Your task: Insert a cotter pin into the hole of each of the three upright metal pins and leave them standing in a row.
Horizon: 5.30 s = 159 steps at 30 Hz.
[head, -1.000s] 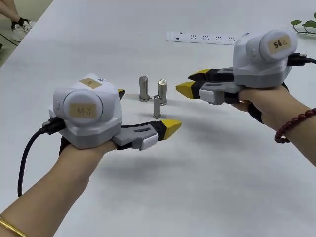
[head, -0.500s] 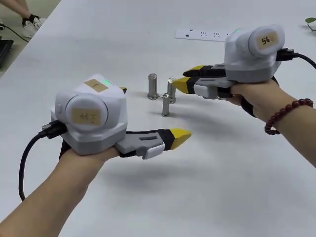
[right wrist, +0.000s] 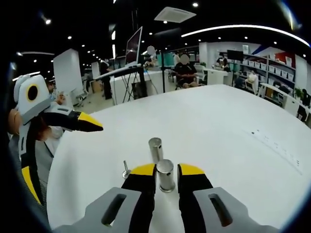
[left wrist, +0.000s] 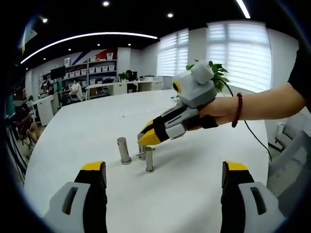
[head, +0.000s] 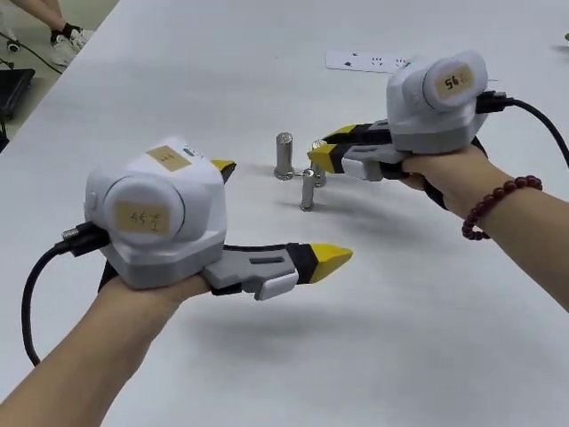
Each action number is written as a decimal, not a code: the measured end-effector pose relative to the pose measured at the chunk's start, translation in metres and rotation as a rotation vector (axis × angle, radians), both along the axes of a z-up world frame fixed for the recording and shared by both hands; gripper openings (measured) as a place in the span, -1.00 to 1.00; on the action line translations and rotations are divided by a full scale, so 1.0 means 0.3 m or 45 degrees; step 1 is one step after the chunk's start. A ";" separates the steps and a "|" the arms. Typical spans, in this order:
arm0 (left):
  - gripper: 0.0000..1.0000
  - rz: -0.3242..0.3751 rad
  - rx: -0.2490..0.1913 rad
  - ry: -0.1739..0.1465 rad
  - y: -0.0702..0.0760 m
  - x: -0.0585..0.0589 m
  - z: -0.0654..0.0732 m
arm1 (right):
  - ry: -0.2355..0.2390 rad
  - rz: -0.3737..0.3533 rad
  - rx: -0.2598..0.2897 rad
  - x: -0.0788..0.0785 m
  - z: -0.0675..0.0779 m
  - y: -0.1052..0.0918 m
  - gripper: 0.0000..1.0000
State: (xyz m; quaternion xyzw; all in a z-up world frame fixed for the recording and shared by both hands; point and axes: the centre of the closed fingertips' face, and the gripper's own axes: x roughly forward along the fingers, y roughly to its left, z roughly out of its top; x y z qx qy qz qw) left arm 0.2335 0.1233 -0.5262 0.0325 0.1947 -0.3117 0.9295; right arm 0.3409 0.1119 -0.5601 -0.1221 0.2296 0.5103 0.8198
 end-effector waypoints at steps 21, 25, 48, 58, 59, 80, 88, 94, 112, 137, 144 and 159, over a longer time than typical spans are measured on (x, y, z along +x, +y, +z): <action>0.97 -0.029 0.022 0.011 0.005 -0.022 -0.009 | -0.047 0.068 -0.081 -0.011 -0.002 -0.041 -0.85; 0.97 -0.042 0.024 0.010 -0.003 -0.026 -0.013 | -0.044 0.075 -0.097 -0.018 0.000 -0.073 -0.85; 0.97 -0.093 0.036 -0.012 -0.022 -0.039 -0.007 | 0.004 0.278 -0.099 -0.219 0.030 -0.139 -0.85; 0.97 -0.101 0.032 -0.018 -0.029 -0.041 -0.001 | 0.022 0.334 -0.092 -0.282 0.025 -0.137 -0.85; 0.97 -0.102 0.033 -0.019 -0.029 -0.041 -0.001 | 0.022 0.337 -0.093 -0.285 0.024 -0.136 -0.85; 0.97 -0.100 0.029 -0.015 -0.025 -0.041 -0.001 | 0.007 0.417 -0.129 -0.311 0.005 -0.144 -0.84; 0.97 -0.108 0.037 -0.003 -0.030 -0.046 -0.010 | -0.018 0.457 -0.167 -0.313 0.002 -0.148 -0.82; 0.97 -0.103 0.035 0.000 -0.029 -0.044 -0.011 | -0.029 0.460 -0.188 -0.310 0.004 -0.159 -0.70; 0.97 -0.112 0.054 -0.004 -0.040 -0.042 -0.014 | 0.031 0.376 -0.285 -0.269 0.047 -0.273 -0.62; 0.94 -0.135 0.051 -0.020 -0.057 -0.044 0.001 | 0.095 0.300 -0.671 -0.038 -0.058 -0.447 -0.67; 0.89 -0.131 0.049 -0.011 -0.056 -0.042 -0.003 | 0.115 0.296 -0.743 -0.007 -0.099 -0.475 -0.71; 0.79 -0.126 0.046 -0.006 -0.055 -0.035 -0.009 | 0.121 0.295 -0.817 0.027 -0.172 -0.491 -0.82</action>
